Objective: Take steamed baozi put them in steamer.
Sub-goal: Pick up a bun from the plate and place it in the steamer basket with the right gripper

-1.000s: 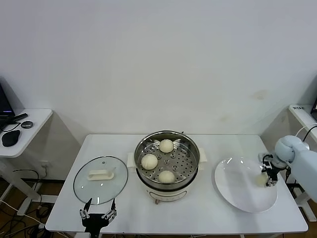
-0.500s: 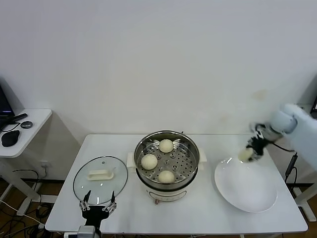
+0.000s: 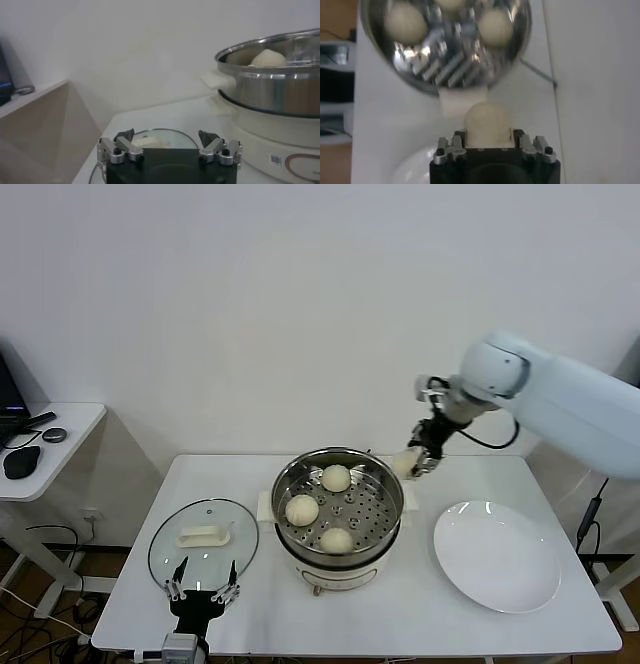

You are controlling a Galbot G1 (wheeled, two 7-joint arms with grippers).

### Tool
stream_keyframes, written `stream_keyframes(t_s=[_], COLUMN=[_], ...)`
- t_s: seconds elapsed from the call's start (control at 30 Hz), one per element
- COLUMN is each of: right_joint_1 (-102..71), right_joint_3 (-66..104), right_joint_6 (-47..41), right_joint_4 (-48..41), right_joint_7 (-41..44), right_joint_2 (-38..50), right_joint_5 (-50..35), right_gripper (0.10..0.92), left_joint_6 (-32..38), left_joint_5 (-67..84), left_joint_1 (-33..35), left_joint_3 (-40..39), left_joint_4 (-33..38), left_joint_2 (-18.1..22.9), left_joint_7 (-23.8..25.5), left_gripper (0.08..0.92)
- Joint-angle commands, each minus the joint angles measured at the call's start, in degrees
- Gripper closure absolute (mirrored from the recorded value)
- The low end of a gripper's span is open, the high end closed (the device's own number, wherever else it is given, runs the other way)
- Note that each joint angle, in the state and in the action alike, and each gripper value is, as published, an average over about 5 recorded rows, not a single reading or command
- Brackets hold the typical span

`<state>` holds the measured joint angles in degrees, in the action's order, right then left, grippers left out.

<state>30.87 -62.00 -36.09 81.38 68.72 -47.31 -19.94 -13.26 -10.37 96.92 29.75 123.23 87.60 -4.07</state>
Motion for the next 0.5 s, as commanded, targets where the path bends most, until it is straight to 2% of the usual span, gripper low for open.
stream_keyframes(t_s=[0.03, 0.5], right_joint_1=[4.12, -5.27], right_joint_3=[-7.03, -7.28], right_joint_6=[-5.51, -5.52], right_joint_4=[1.56, -5.05], right_joint_7=[-3.67, -6.85], right_joint_2=[-9.72, -15.53], right_joint_5=[-5.41, 1.82], right_gripper=[0.476, 0.474], left_joint_6=[0.07, 0.13], left_joint_5=[0.12, 0.50], left_joint_1=[-0.36, -0.18], left_joint_3=[-0.15, 0.63], left_joint_4=[-0.08, -0.21], left_joint_2=[-0.26, 0.46], left_joint_7=[-0.21, -0.33], left_gripper=[0.177, 0.177])
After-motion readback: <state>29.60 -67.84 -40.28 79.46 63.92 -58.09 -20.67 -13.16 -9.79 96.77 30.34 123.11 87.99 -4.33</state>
